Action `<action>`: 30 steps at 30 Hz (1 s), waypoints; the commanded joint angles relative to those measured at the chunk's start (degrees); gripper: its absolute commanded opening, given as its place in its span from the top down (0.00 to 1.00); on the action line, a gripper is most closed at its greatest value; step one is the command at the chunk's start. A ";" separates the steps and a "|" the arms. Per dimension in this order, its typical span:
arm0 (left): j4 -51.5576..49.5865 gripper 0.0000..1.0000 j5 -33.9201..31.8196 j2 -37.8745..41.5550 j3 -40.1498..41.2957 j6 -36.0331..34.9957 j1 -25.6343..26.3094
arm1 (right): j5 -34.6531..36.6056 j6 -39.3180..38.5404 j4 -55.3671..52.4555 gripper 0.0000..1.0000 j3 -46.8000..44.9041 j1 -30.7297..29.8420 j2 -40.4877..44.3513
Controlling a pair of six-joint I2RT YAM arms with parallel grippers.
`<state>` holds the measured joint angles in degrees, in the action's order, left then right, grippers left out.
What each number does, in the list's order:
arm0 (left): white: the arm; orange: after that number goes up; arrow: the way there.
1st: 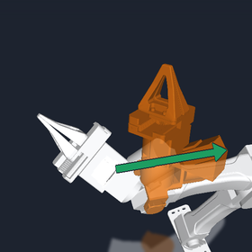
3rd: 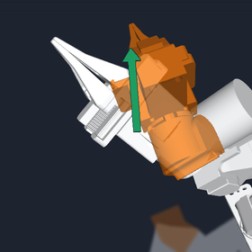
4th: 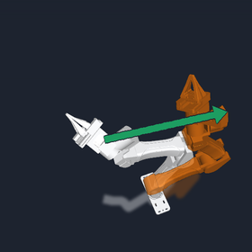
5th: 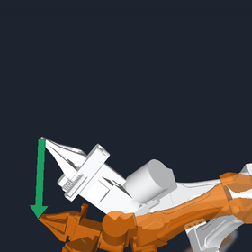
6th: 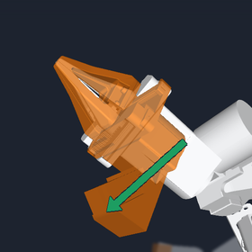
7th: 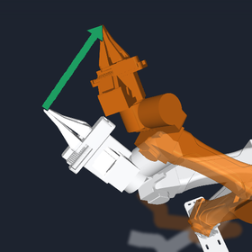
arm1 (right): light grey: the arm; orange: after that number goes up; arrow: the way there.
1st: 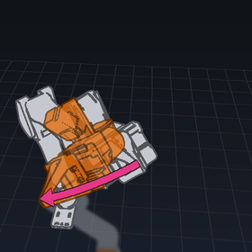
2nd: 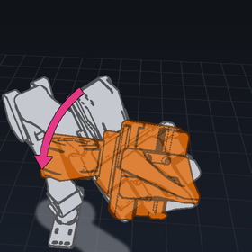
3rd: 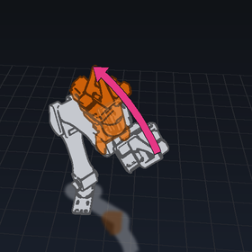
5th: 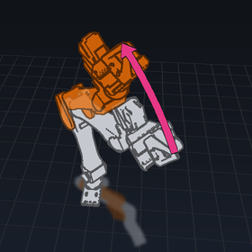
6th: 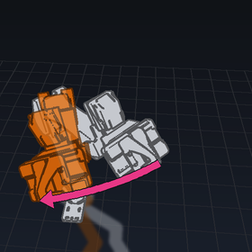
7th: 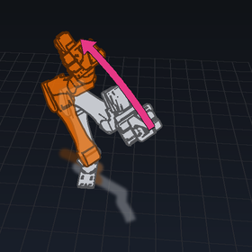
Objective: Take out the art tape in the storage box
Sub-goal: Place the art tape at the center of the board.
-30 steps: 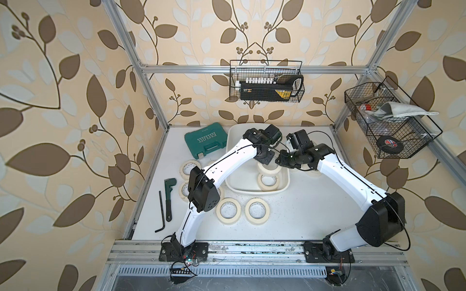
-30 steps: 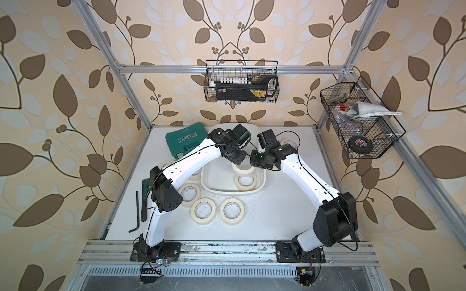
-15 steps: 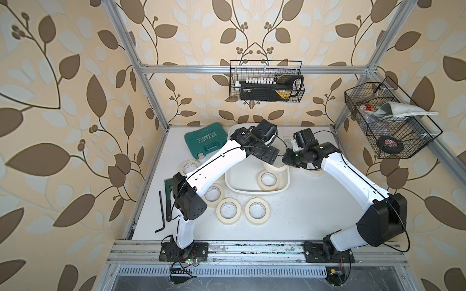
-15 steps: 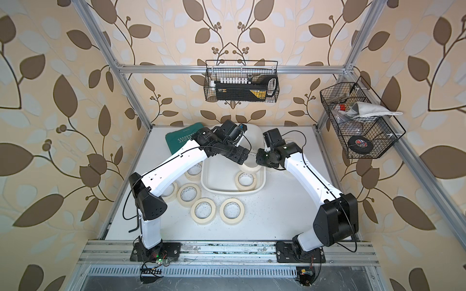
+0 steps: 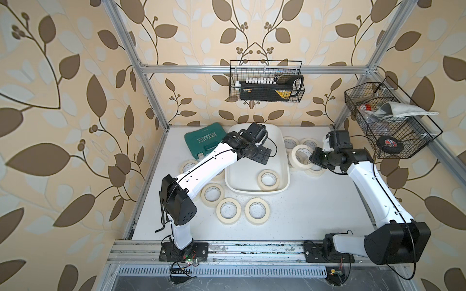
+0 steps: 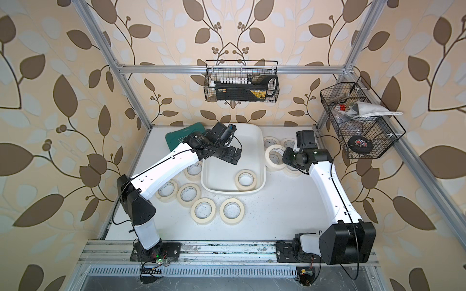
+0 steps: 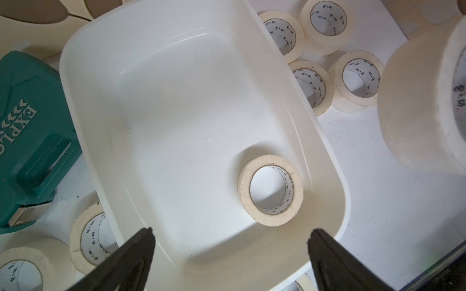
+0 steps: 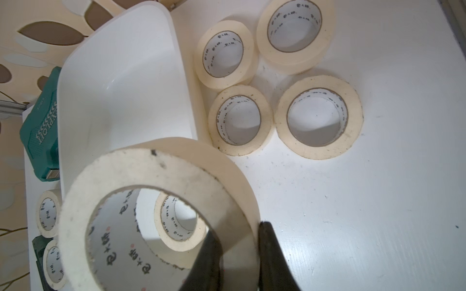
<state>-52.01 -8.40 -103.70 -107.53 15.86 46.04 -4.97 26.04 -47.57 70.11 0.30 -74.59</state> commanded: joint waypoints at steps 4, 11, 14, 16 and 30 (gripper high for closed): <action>1.16 0.01 0.32 1.34 0.80 1.40 -0.76 | -2.29 -0.24 1.85 1.00 -6.96 0.85 2.60; 0.79 0.01 0.49 0.04 0.92 1.70 -1.13 | -3.66 2.60 8.79 1.00 -16.18 -0.28 1.13; 0.77 0.01 0.75 -0.35 0.95 1.75 -1.30 | -0.38 2.52 10.18 1.00 -17.18 -3.06 -1.61; 0.60 0.01 0.76 -0.60 0.93 1.83 -1.39 | 1.21 2.22 10.54 1.00 -17.13 -4.05 -3.84; 0.33 0.01 1.03 -1.05 1.36 2.02 -2.01 | 3.43 -0.16 9.30 1.00 -15.71 -4.08 -3.14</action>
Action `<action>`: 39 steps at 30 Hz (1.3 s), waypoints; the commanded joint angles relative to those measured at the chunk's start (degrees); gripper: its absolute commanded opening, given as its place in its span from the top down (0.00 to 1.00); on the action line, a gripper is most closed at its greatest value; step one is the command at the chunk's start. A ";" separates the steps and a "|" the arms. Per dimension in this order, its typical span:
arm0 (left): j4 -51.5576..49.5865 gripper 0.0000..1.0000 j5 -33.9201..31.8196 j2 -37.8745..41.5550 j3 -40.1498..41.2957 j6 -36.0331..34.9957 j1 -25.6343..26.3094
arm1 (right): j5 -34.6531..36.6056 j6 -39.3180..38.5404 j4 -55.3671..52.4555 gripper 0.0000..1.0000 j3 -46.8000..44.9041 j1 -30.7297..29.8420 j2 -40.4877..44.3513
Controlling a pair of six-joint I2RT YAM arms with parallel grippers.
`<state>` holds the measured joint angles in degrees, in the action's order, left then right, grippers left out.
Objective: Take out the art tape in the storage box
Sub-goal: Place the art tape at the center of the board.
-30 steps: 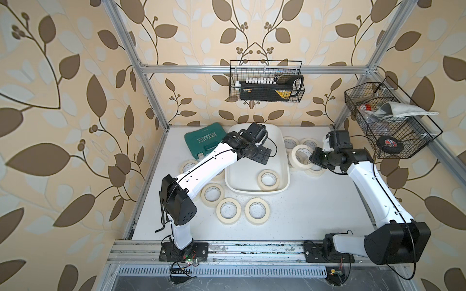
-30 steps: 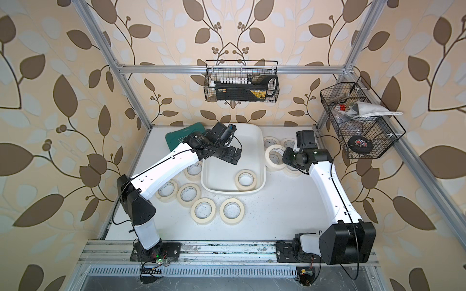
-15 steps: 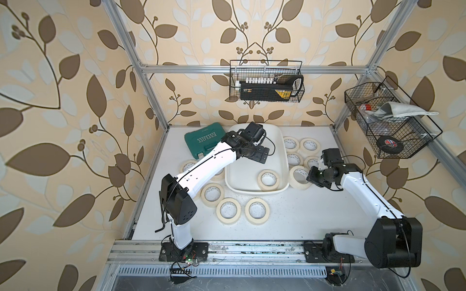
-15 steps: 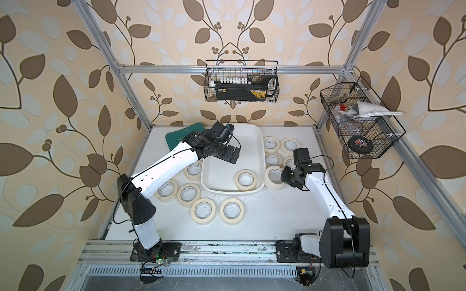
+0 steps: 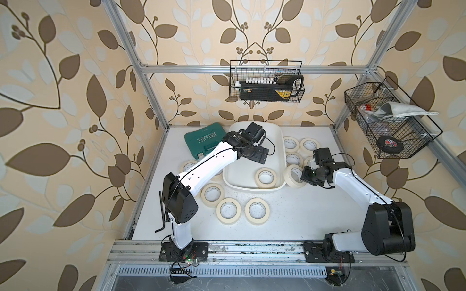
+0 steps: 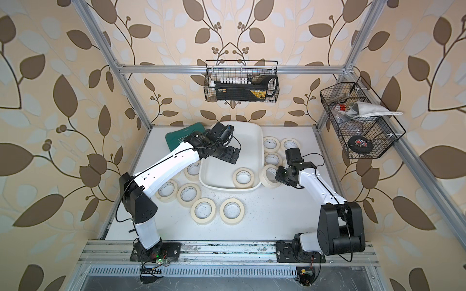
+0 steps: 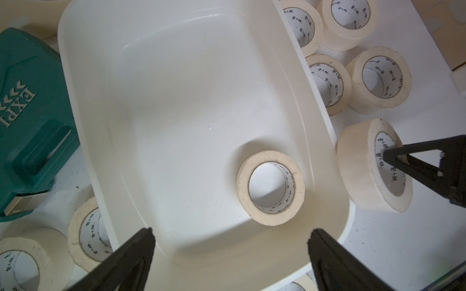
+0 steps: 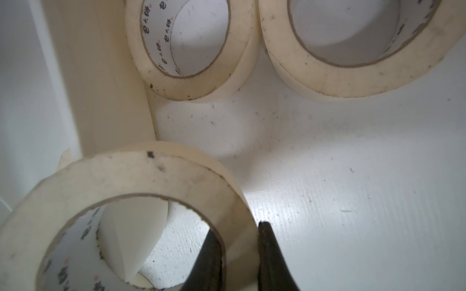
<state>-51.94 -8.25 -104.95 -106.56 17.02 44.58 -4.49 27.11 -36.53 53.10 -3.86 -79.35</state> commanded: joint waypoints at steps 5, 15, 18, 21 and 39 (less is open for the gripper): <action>0.10 0.01 0.83 0.03 0.39 0.98 -0.61 | 3.12 -2.05 -3.25 1.00 1.89 2.59 4.15; 0.52 0.01 1.18 -1.33 0.70 1.29 -0.80 | 6.40 -2.55 0.79 1.00 1.22 4.14 1.28; 1.13 0.01 0.87 -2.20 1.17 1.91 -1.06 | 7.67 -2.78 2.07 1.00 1.31 3.79 -2.05; 2.22 0.01 1.44 -3.39 2.11 4.01 -1.74 | 9.30 -2.99 2.94 1.00 1.76 2.17 -4.89; 6.50 0.13 11.10 -12.74 5.32 6.54 -5.55 | 15.79 -2.86 0.88 0.80 9.15 -5.58 -18.99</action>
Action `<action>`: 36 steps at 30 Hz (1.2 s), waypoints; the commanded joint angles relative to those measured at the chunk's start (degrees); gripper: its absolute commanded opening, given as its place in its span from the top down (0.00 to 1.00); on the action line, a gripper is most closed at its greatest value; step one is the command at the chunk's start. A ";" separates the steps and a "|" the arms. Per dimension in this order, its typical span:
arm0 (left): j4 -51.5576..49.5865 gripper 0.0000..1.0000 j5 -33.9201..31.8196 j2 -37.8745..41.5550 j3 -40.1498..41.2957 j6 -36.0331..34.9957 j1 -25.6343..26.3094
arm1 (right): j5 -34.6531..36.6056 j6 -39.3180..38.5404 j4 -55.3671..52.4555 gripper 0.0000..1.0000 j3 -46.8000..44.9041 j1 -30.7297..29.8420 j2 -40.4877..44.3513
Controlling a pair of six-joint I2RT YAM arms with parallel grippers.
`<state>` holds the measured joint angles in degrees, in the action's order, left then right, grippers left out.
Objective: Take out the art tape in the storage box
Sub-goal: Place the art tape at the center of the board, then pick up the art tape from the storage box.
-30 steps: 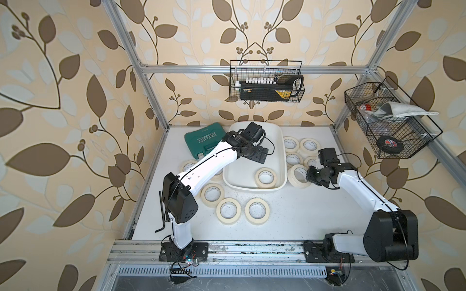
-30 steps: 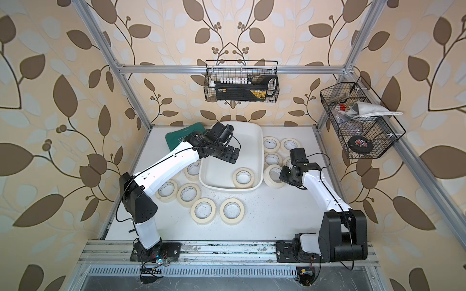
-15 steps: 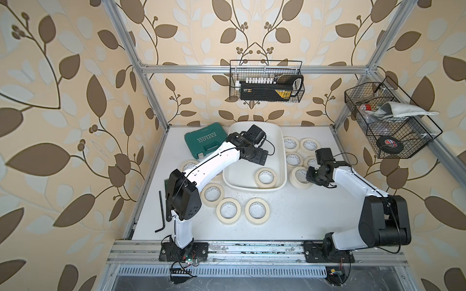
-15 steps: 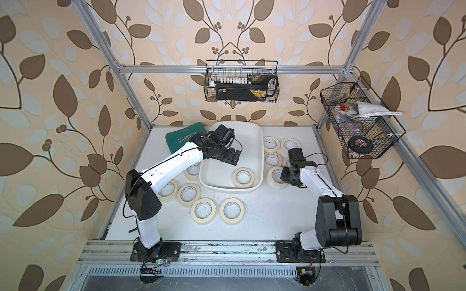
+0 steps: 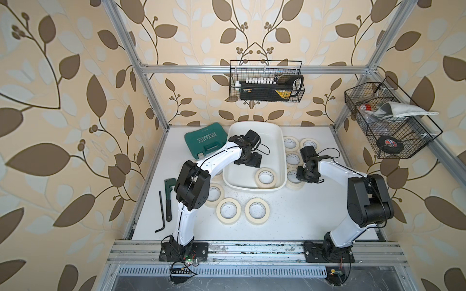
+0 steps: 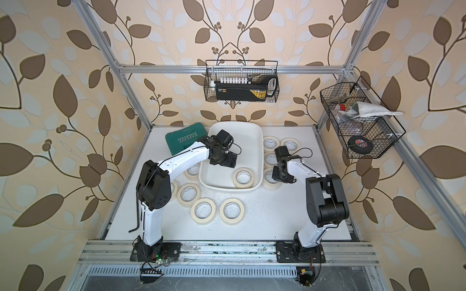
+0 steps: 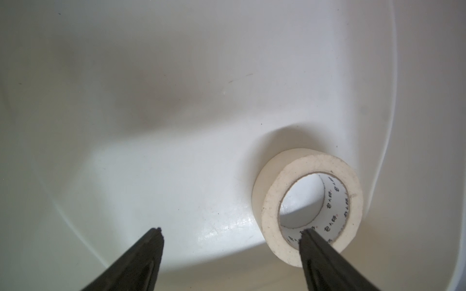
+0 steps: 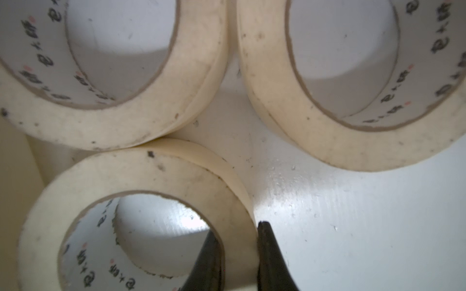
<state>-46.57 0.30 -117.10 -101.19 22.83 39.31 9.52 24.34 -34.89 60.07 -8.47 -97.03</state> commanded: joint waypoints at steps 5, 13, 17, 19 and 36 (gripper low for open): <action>1.73 0.15 4.73 -1.74 0.59 0.55 -0.29 | 2.70 0.17 -3.44 0.69 2.82 -1.72 -0.03; 3.44 0.23 10.16 -2.85 2.12 -0.52 -0.24 | 0.09 0.62 -7.53 0.60 3.40 -1.69 7.08; 4.88 0.25 11.53 -3.46 3.36 0.61 0.04 | -2.66 0.61 -10.28 0.60 5.08 -1.71 11.10; 4.91 0.26 11.62 -4.25 3.37 0.85 0.22 | -3.72 0.83 -11.35 0.59 5.88 -1.66 13.08; 2.24 0.69 3.89 -8.51 0.64 4.16 2.36 | -12.32 5.60 -10.77 0.56 6.75 -2.96 23.58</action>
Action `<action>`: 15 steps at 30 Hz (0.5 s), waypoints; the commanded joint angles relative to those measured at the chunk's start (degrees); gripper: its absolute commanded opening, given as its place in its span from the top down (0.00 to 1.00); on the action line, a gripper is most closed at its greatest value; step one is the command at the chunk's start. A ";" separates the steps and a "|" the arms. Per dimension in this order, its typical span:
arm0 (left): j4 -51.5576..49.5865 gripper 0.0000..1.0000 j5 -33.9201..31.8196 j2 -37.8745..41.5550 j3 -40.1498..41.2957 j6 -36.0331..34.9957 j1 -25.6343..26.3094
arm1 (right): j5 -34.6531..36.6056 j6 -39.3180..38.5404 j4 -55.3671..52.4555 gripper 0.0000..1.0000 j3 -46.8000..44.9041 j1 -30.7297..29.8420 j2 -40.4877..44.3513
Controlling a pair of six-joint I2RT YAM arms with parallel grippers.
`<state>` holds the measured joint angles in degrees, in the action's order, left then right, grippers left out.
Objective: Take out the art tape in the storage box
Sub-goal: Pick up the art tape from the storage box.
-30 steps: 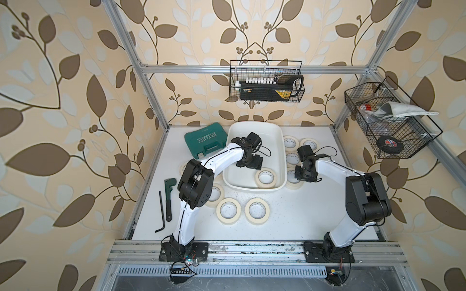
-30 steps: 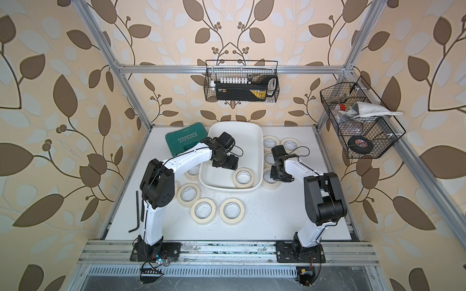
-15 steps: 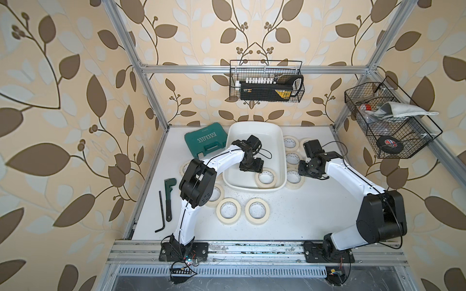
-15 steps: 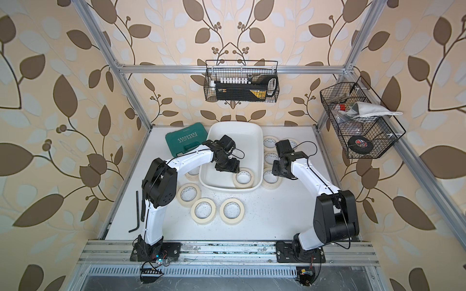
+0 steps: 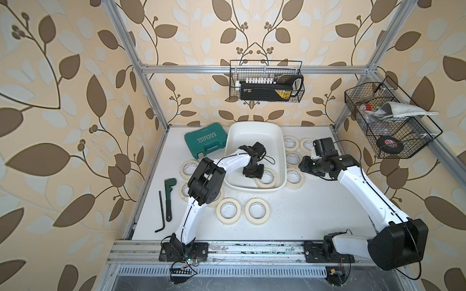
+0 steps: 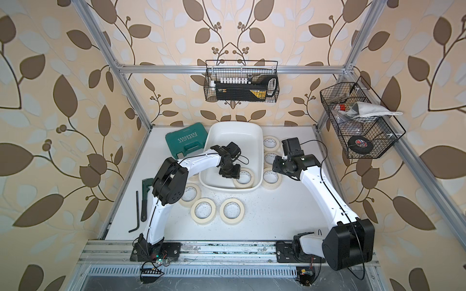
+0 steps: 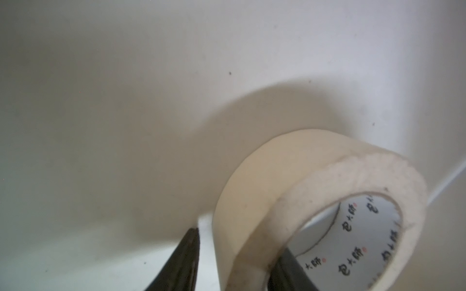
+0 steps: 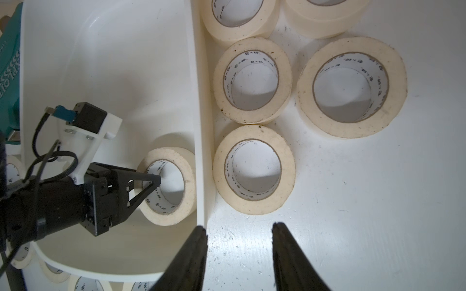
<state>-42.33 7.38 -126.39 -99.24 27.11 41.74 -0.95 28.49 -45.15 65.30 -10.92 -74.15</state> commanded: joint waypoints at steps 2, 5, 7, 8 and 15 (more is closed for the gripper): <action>-2.70 0.81 -3.92 1.91 -1.35 -0.95 -0.08 | -2.11 1.80 -0.47 0.56 1.82 -0.88 0.68; -4.80 0.83 -5.55 3.47 -1.91 -1.71 -0.08 | -2.73 2.27 -0.05 0.56 2.16 -1.46 0.77; -6.93 0.85 -6.59 4.82 -2.57 -1.89 -0.08 | -3.20 2.52 0.08 0.56 2.53 -1.87 0.63; -8.06 0.85 -7.32 5.74 -2.78 -1.99 -0.06 | -3.58 2.65 0.14 0.56 2.72 -2.13 0.48; -17.48 0.87 -15.33 11.54 -7.06 -3.34 0.83 | -4.03 4.07 0.14 0.56 4.72 -5.24 -0.29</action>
<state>-54.37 -3.07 -122.02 -101.49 25.39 42.06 -4.23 31.33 -44.99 67.83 -14.87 -74.24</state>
